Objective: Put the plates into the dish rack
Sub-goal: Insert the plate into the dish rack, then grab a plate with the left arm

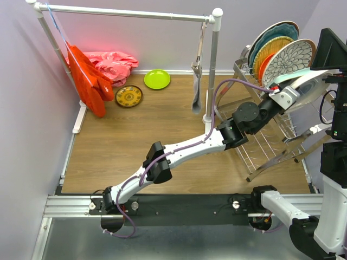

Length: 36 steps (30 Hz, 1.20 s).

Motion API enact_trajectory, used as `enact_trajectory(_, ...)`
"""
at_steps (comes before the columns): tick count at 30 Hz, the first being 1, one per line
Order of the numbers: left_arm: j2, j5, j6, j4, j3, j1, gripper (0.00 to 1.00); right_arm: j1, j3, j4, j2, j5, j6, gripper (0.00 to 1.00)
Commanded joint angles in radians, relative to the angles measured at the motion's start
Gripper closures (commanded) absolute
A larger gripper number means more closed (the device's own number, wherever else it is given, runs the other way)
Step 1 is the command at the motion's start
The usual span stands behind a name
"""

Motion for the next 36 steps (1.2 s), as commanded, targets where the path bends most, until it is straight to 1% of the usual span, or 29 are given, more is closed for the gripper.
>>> enact_trajectory(1, 0.013, -0.005, -0.002, 0.035, 0.01, -0.006, 0.51, -0.005, -0.01, 0.01, -0.009, 0.015, -0.005, 0.0)
enact_trajectory(2, 0.013, 0.006, -0.002, 0.035, 0.016, -0.004, 0.47, -0.003, -0.01, 0.01, -0.009, 0.016, -0.007, 0.0)
enact_trajectory(7, -0.022, 0.02, -0.005, 0.042, 0.014, -0.004, 0.36, -0.003, -0.01, 0.01, -0.01, 0.022, -0.017, 0.0)
enact_trajectory(8, -0.03, 0.03, -0.007, 0.042, 0.011, -0.004, 0.32, -0.005, -0.01, 0.01, -0.01, 0.024, -0.021, 0.0)
enact_trajectory(15, -0.087, 0.043, 0.003, 0.055, -0.03, -0.016, 0.24, -0.003, -0.001, 0.012, -0.013, 0.031, -0.045, 0.0)
enact_trajectory(23, -0.163, 0.023, 0.015, 0.079, -0.101, -0.029, 0.23, -0.005, 0.005, 0.012, -0.016, 0.035, -0.06, 0.0)
enact_trajectory(30, -0.26, -0.016, 0.035, 0.102, -0.222, -0.049, 0.23, -0.003, 0.019, 0.012, -0.013, 0.036, -0.074, 0.0)
enact_trajectory(36, -0.297, -0.026, 0.046, 0.114, -0.249, -0.055, 0.22, -0.003, 0.028, 0.012, -0.009, 0.038, -0.085, 0.0)
